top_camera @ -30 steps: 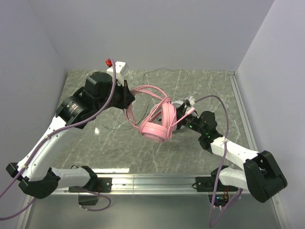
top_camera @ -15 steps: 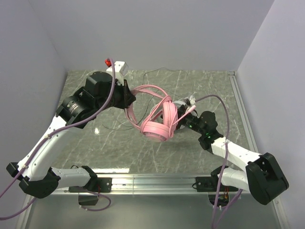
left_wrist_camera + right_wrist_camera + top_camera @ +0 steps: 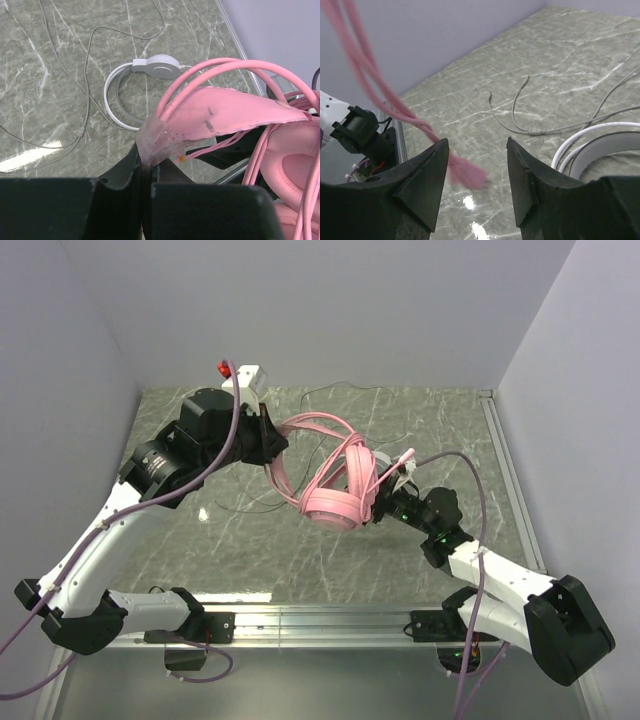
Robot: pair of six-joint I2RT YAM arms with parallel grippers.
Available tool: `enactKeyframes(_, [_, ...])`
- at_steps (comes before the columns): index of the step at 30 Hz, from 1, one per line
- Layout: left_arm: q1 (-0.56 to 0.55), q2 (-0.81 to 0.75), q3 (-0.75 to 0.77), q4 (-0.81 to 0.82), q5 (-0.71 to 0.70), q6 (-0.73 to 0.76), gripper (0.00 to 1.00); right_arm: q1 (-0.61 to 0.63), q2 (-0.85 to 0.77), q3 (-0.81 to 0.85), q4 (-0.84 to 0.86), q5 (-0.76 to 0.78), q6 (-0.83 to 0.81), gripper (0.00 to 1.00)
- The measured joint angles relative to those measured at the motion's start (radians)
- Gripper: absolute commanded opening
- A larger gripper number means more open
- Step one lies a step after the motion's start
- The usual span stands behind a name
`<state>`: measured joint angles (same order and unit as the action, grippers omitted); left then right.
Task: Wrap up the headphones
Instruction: Wrap the headphone cable with the right arm
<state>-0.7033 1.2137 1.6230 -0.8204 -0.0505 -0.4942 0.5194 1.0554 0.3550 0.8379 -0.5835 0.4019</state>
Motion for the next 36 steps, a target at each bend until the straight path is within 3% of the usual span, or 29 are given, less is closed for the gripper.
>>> enactKeyframes(11, [0.000, 0.010, 0.012, -0.011, -0.002, 0.000, 0.00, 0.000, -0.071, -0.048, 0.016, -0.004, -0.014, 0.65])
enactKeyframes(26, [0.000, 0.015, 0.033, -0.016, 0.002, 0.000, 0.00, 0.013, -0.050, 0.006, -0.070, 0.127, -0.095, 0.68])
enactKeyframes(36, [0.000, 0.026, 0.051, -0.018, 0.016, -0.002, 0.00, 0.087, 0.035, 0.034, -0.002, 0.103, -0.128, 0.66])
